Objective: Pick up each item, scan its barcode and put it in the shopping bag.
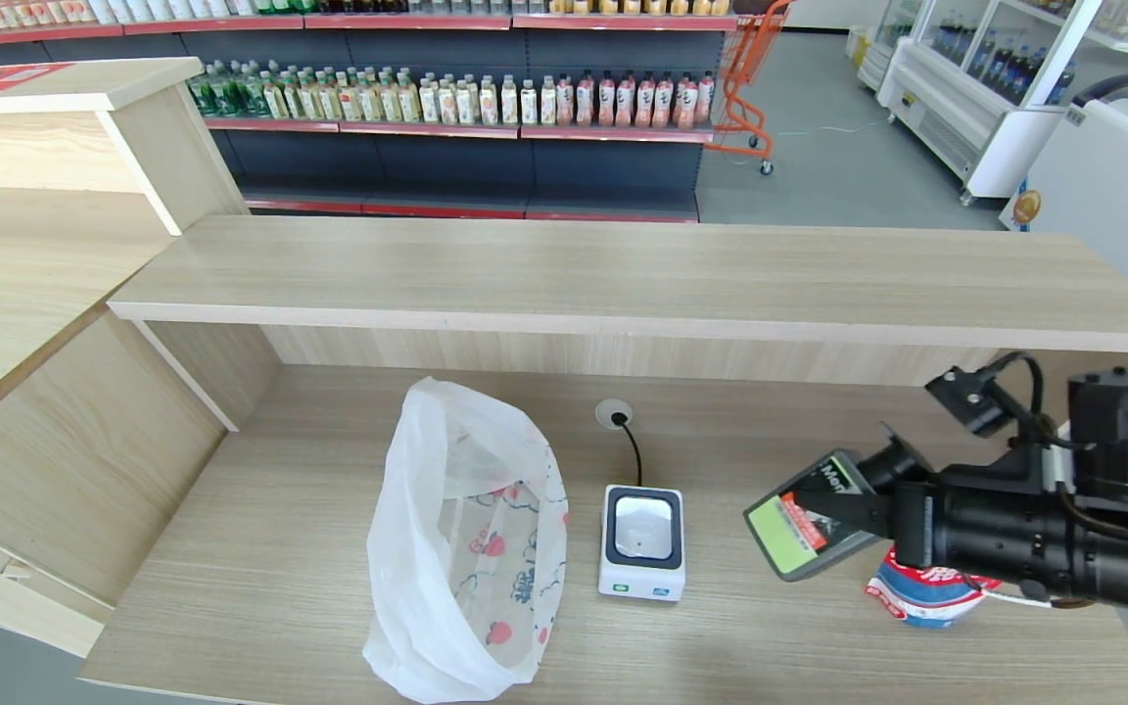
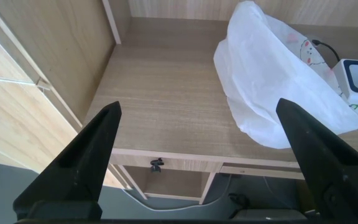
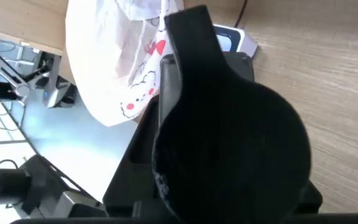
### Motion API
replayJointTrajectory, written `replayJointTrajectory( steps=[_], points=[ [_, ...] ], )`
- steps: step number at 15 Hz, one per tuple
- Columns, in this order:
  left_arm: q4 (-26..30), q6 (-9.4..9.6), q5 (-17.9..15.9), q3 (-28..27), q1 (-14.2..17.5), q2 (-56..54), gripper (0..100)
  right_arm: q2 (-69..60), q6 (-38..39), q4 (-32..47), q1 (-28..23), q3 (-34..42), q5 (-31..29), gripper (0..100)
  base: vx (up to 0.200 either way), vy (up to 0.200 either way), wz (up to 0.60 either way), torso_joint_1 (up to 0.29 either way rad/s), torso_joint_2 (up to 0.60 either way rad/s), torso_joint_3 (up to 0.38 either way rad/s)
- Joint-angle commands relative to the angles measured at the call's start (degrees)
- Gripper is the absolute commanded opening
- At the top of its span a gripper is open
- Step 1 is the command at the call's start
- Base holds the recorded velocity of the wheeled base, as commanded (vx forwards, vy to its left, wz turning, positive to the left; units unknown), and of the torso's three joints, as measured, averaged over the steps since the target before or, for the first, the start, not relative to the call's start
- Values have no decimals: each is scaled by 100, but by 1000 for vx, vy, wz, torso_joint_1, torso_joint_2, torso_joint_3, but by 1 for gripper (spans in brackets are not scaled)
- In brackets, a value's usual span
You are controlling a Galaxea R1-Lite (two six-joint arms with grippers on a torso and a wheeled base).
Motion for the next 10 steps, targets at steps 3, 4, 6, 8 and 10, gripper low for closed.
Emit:
replayJointTrajectory(
  steps=[3, 4, 6, 8, 10],
  points=[
    [0, -5, 1, 0, 0, 9, 100, 1755, 966, -266, 879, -839, -685, 0, 0, 0, 0, 0, 0, 0],
    [0, -5, 1, 0, 0, 9, 100, 1869, 1027, -266, 932, -927, -737, 0, 0, 0, 0, 0, 0, 0],
    [0, -5, 1, 0, 0, 9, 100, 2256, 1098, -266, 1011, -1261, -808, 0, 0, 0, 0, 0, 0, 0],
    [0, 3, 1, 0, 0, 9, 100, 2633, 1133, -257, 1072, -1577, -896, 0, 0, 0, 0, 0, 0, 0],
    [0, 3, 1, 0, 0, 9, 100, 2853, 1124, -266, 1090, -1674, -992, 0, 0, 0, 0, 0, 0, 0]
  ],
)
